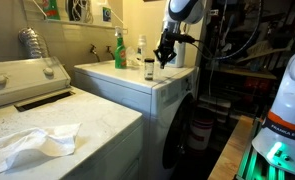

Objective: Move the clear cup backwards

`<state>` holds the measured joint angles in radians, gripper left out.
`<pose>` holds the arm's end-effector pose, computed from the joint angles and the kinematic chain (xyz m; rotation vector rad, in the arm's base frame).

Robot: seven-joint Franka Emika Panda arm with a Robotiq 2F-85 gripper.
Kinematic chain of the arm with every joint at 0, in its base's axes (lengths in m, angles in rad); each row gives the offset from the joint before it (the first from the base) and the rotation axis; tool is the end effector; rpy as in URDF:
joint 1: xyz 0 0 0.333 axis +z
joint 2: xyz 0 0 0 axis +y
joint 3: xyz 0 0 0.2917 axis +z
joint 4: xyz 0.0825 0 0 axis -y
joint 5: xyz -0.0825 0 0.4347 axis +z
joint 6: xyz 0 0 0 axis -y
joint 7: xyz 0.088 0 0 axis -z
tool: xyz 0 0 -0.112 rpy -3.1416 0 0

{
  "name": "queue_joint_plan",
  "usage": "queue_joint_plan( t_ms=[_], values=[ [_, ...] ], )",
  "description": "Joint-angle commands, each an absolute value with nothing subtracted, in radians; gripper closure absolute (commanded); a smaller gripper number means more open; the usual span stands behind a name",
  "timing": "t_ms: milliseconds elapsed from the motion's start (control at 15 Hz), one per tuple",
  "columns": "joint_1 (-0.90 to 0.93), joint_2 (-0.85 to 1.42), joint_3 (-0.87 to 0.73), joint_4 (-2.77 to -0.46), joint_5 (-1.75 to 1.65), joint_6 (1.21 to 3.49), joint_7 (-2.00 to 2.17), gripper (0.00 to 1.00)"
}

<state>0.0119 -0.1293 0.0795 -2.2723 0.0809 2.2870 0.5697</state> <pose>0.5550 0.0530 0.3685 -2.9333 0.7913 -0.1801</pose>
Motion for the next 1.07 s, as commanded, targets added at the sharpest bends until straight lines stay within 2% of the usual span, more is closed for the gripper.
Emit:
queue_joint_plan(
  t_ms=[0,267,467,600,667,1000],
  values=[
    [0.001,-0.191,0.064,-2.247,0.104,2.249,0.589,0.99],
    [-0.046,-0.223,0.062,-2.173,0.000,2.225,0.670,0.99],
    [-0.096,-0.223,0.063,-2.092,-0.123,2.119,0.787,0.99],
    [-0.097,-0.209,0.044,-2.042,-0.075,2.043,0.800,0.99],
    [-0.086,-0.221,0.048,-2.081,-0.083,2.110,0.766,0.97],
    [-0.090,-0.212,0.040,-2.049,-0.082,2.068,0.785,0.97]
  ],
)
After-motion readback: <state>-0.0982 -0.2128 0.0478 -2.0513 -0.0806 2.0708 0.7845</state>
